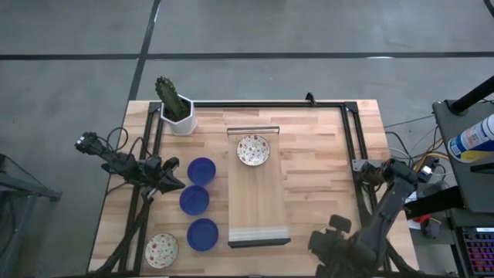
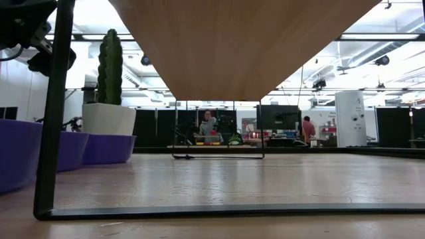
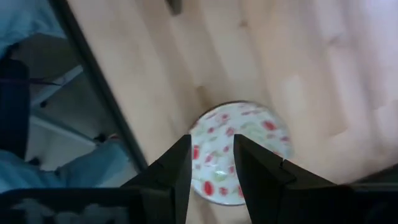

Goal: Pick & Place Mini bowls
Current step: Stack the right white patterned bowl on top of the white patterned bowl on the shelf

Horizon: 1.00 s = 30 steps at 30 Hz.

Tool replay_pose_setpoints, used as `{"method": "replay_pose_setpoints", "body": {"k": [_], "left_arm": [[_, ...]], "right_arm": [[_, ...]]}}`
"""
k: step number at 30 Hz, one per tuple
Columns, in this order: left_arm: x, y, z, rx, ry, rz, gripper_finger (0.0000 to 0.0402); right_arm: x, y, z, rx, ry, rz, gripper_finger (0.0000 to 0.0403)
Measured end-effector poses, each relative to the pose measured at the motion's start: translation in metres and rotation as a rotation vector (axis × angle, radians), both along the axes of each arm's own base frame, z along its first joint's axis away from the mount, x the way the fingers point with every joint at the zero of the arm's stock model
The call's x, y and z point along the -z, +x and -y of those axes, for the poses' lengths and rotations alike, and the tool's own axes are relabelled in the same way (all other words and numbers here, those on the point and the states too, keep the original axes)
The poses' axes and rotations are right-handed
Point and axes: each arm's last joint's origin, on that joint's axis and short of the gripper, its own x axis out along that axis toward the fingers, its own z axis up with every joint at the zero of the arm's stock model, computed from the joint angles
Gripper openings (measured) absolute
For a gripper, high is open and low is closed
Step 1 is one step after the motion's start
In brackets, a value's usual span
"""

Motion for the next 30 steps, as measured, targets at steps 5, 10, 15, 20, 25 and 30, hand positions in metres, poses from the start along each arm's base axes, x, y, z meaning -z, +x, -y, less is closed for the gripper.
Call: {"method": "replay_pose_setpoints", "body": {"k": [5, 10, 15, 20, 25, 30], "left_arm": [[0.000, 0.000, 0.000, 0.000, 0.000, 0.001, 0.0000], [0.000, 0.000, 0.000, 0.000, 0.001, 0.001, 0.0000], [0.000, 0.000, 0.000, -0.001, 0.001, 0.001, 0.0000], [0.000, 0.000, 0.000, -0.001, 0.002, 0.002, 0.0000], [0.000, 0.000, 0.000, -0.001, 0.003, 0.001, 0.0000], [0.000, 0.000, 0.000, -0.003, 0.020, 0.004, 0.0000]], "right_arm": [[0.021, 0.000, -0.016, 0.010, 0.048, 0.015, 0.0114], [0.043, -0.001, -0.028, 0.034, 0.033, -0.039, 0.0114], [0.058, -0.003, -0.038, 0.045, 0.021, -0.081, 0.0114], [0.068, -0.006, -0.044, 0.070, 0.009, -0.092, 0.0114], [0.076, -0.008, -0.049, 0.070, -0.010, -0.103, 0.0114], [0.083, -0.010, -0.050, 0.061, -0.019, -0.129, 0.0114]]}}
